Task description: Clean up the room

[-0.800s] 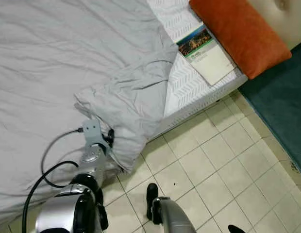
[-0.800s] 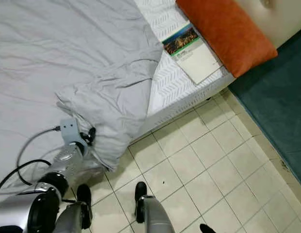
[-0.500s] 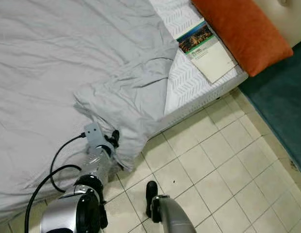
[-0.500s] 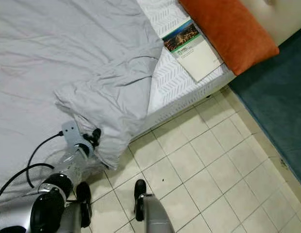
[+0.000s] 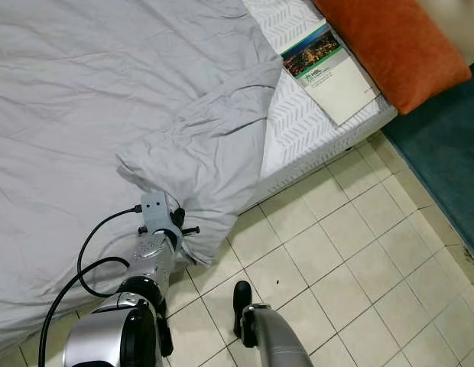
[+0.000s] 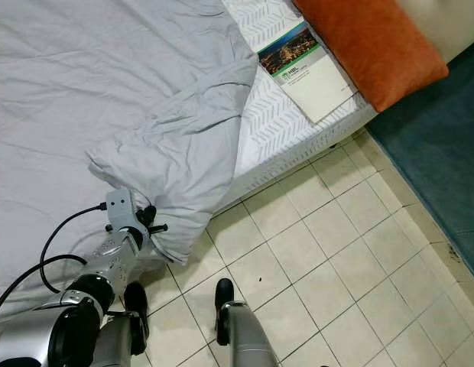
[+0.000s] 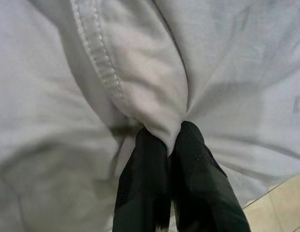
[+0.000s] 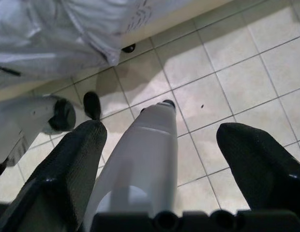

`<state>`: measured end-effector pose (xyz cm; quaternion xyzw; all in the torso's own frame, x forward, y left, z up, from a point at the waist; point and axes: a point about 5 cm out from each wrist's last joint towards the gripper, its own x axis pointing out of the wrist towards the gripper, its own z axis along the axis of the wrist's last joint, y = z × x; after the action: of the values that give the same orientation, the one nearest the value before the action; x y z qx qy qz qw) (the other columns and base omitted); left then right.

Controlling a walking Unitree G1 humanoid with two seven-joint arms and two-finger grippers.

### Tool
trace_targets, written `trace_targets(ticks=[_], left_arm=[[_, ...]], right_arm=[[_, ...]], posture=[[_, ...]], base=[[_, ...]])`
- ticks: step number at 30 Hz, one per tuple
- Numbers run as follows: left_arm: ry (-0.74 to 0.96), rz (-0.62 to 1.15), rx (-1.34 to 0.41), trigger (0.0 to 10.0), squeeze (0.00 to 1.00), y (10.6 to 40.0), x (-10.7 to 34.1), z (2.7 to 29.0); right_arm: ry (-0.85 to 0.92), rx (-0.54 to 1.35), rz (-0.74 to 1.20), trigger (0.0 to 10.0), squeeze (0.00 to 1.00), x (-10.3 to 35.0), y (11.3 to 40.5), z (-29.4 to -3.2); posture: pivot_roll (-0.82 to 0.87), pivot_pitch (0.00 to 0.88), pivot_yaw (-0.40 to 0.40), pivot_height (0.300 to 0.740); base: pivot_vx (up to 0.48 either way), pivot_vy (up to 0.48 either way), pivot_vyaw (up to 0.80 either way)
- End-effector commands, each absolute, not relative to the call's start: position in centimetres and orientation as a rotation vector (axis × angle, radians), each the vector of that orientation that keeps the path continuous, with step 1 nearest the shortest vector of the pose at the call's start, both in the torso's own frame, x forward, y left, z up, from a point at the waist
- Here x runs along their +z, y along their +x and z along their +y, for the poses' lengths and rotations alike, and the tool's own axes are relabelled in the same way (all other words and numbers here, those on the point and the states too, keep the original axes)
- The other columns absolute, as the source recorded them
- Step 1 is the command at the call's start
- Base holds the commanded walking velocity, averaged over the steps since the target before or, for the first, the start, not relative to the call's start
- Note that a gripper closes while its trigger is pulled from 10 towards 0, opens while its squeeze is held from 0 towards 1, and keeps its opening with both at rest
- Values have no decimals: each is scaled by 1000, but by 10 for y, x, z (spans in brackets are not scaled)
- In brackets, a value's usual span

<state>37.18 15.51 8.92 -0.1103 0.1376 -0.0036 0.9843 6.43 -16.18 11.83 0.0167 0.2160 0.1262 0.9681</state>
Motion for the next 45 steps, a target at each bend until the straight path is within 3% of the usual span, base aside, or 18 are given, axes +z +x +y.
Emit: trace_targets(ticks=[1,9,10,12,13,14,18,21,29,45], left_arm=[[-187,345,-20,0,0,360,69,157],[2,332,-174,0,0,357,66,142],[62,309,-246,10000,0,354,65,129],[98,290,-295,10000,0,353,65,120],[133,263,-337,10000,0,352,66,112],[133,263,-337,10000,0,352,66,112],[135,222,-364,10000,0,355,75,97],[148,225,-378,10000,0,356,77,92],[172,233,-437,10000,0,355,80,65],[270,310,-660,10000,0,324,62,-1]], right_arm=[[48,233,495,10000,0,109,60,-164],[41,227,476,10000,0,97,74,-168],[37,232,460,10000,0,93,81,-169],[34,235,449,10000,0,91,86,-169],[31,235,433,10000,0,88,94,-171],[31,235,433,10000,0,88,94,-171],[17,173,364,10000,0,74,135,-185],[12,160,339,10000,0,74,145,-187],[-2,154,296,10000,0,70,165,-187],[-29,198,300,10000,0,62,171,-178]], posture=[[-426,620,-157,740],[-343,575,-113,740],[-296,494,-85,740],[-296,494,-85,740],[-273,431,-62,740],[-273,431,-62,740],[-252,280,-7,740],[-259,254,8,740],[-262,232,27,740],[-281,220,27,740]], base=[[0,0,0],[0,0,0],[0,0,0],[0,0,0],[0,0,0],[0,0,0],[0,-240,0],[0,-480,0],[0,-480,0],[0,-476,0]])
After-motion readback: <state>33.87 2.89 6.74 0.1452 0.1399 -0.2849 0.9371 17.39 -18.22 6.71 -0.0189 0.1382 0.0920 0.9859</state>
